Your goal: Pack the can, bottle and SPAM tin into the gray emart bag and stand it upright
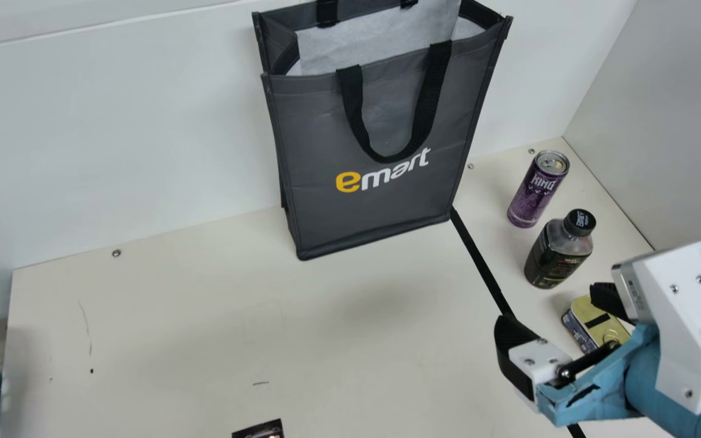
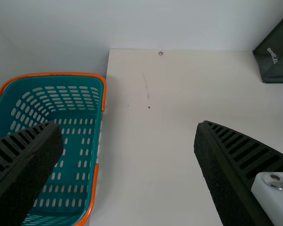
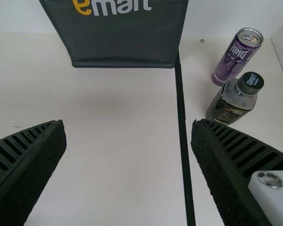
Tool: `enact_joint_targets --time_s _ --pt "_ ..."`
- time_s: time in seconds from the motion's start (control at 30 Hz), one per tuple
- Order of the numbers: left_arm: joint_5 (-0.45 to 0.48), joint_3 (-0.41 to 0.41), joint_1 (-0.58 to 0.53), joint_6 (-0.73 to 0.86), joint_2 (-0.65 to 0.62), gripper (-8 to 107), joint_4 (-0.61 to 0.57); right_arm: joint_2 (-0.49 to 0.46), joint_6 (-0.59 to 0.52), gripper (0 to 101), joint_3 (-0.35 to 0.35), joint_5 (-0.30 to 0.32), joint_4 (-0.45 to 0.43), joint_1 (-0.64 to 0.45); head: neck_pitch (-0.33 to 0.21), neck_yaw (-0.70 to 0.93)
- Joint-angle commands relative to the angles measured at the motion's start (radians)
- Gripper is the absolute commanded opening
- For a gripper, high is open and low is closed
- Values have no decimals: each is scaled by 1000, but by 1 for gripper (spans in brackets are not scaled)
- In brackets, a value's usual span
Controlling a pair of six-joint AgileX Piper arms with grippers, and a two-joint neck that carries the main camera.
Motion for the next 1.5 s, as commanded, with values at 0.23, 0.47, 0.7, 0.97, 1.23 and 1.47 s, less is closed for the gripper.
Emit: enact_joint_targets --time_s 0.23,0.47,0.7,0.97,1.23,1.47 --pt "0 0 0 0 0 90 0 4 0 95 -2 -5 1 2 -23 -2" --pt "0 0 0 0 0 90 0 25 0 95 -18 -16 4 15 -23 -2" --pt "0 0 0 0 0 90 0 64 -14 95 -61 -28 -6 36 -23 -2" --pt "0 0 0 0 0 90 0 118 -40 95 -123 -36 -18 55 -23 -2" --pt "0 0 0 0 0 90 0 172 -80 95 -194 -34 -29 70 -23 -2" --pt "0 0 0 0 0 90 0 224 -139 95 -270 -19 -22 64 -23 -2"
